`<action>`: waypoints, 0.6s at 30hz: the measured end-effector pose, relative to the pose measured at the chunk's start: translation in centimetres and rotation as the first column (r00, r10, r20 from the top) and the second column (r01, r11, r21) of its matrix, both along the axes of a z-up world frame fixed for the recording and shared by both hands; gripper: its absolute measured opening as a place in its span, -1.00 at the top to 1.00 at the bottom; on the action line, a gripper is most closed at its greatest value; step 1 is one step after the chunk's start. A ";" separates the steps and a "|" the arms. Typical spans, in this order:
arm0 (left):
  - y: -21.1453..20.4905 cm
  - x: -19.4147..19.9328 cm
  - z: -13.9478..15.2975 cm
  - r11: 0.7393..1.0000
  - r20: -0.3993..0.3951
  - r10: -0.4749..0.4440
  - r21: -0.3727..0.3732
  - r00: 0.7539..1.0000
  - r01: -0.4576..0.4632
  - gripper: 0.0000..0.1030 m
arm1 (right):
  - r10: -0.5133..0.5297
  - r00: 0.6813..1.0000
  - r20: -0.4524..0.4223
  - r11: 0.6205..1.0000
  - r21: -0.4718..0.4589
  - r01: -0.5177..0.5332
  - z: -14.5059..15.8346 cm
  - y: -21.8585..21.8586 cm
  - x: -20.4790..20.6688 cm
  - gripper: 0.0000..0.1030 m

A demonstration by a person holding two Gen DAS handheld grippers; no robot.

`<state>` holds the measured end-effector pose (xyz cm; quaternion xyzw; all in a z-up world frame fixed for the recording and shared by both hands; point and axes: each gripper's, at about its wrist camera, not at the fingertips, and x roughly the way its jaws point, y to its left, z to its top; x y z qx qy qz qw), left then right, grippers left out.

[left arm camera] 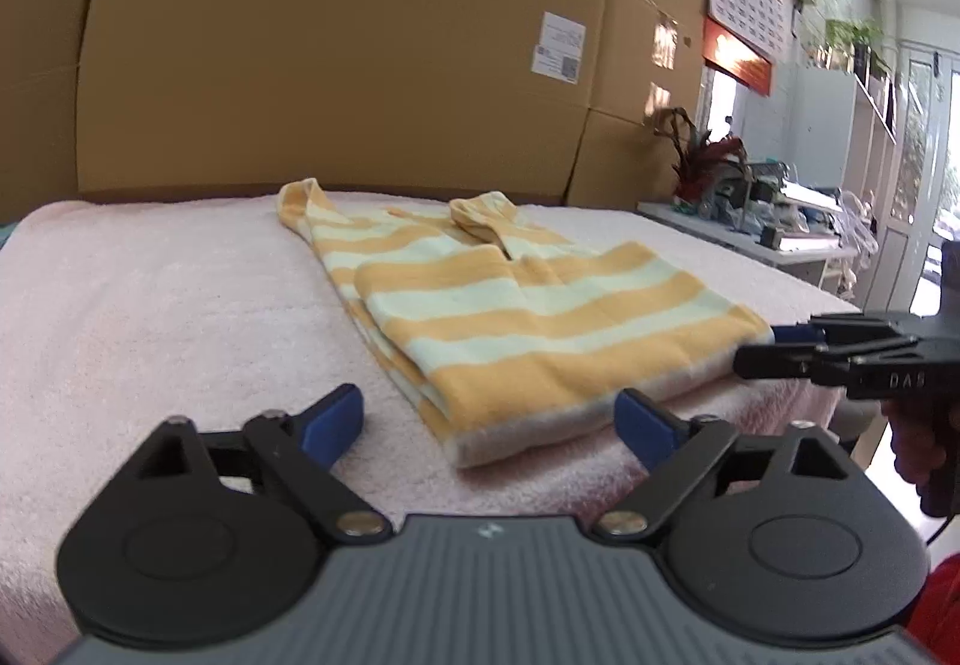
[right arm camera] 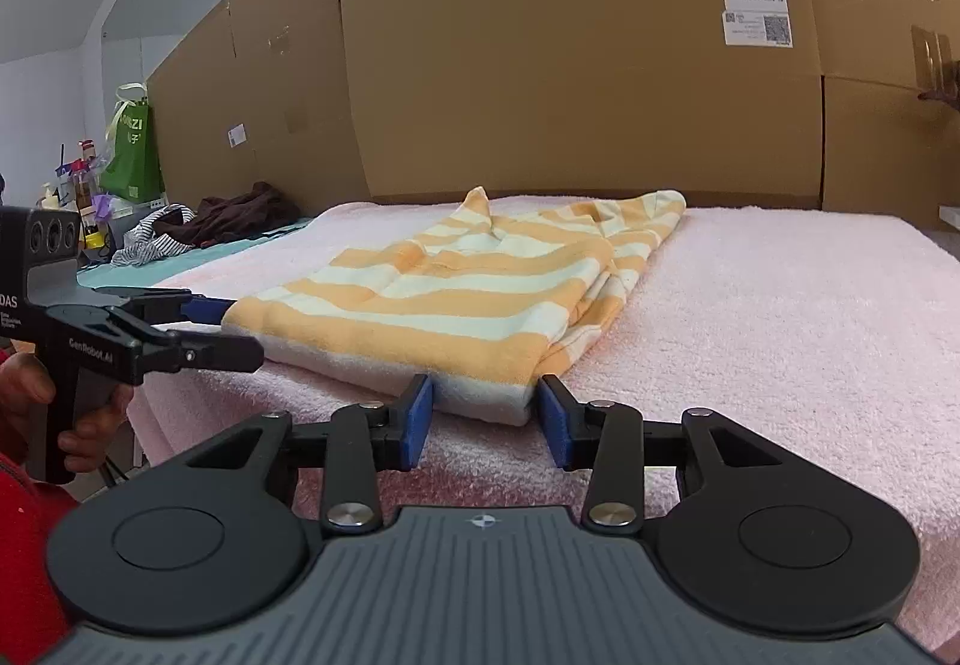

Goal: Fold clothes
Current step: 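Close both grippers on the striped shirt's folded edge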

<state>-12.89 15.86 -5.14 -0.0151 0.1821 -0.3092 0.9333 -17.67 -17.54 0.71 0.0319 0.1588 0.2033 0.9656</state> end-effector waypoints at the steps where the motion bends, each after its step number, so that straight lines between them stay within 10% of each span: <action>1: 0.1 0.1 0.0 1.000 -0.008 -0.004 -0.023 1.000 0.004 -0.29 | 0.004 1.000 0.013 1.000 -0.005 -0.004 -0.1 0.1 0.0 0.45; 3: 0.6 0.2 0.0 0.998 -0.030 -0.019 -0.067 0.999 0.017 0.12 | 0.009 1.000 0.020 1.000 0.007 -0.009 0.0 0.0 0.1 0.55; 8: 1.6 0.5 0.0 0.983 -0.082 -0.062 -0.175 0.995 0.046 0.42 | 0.028 1.000 0.012 0.995 0.092 -0.029 0.6 -1.0 0.4 0.59; 18: 1.9 2.9 2.4 0.944 -0.081 -0.069 -0.328 0.994 0.039 0.66 | 0.064 0.998 0.020 0.941 0.332 -0.067 2.5 -3.1 3.6 0.60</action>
